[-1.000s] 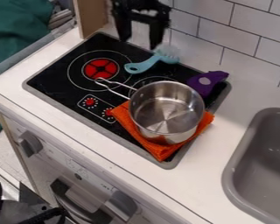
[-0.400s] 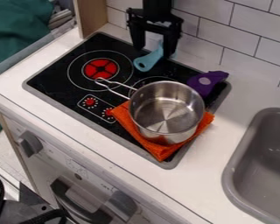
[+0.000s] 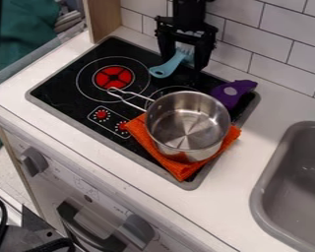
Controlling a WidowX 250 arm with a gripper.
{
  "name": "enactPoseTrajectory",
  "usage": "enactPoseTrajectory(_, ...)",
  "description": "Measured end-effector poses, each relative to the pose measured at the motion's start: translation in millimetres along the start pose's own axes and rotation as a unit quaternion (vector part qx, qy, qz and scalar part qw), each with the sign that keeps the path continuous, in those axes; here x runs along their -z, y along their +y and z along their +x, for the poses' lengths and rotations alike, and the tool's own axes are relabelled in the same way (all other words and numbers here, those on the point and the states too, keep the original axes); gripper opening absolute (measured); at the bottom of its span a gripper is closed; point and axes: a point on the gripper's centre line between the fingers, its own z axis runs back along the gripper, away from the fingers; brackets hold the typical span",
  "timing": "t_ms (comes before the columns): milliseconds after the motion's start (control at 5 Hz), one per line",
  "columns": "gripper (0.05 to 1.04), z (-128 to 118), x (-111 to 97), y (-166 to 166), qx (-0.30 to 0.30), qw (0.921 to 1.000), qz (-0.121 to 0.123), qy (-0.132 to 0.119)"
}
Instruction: Move the brush to the upper left corner of the stove
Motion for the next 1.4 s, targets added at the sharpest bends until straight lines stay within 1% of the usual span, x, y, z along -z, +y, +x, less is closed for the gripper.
enactPoseTrajectory(200,0.674,-0.7,2.4,2.9,-0.002,1.0,0.008,0.004)
enactPoseTrajectory(400,0.392,0.7,1.7,5.2,-0.005,0.9999,0.016,-0.001)
enactPoseTrajectory(600,0.314,1.3,0.7,8.2,-0.006,0.9997,0.019,-0.011)
enactPoseTrajectory(1000,0.313,-2.3,-3.1,8.7,-0.002,0.9993,0.025,-0.027)
enactPoseTrajectory(1200,0.313,-17.5,-23.0,7.6,-0.011,0.9985,0.031,-0.043)
enactPoseTrajectory(1400,0.312,-38.3,-38.6,20.1,-0.026,0.9974,0.036,-0.057)
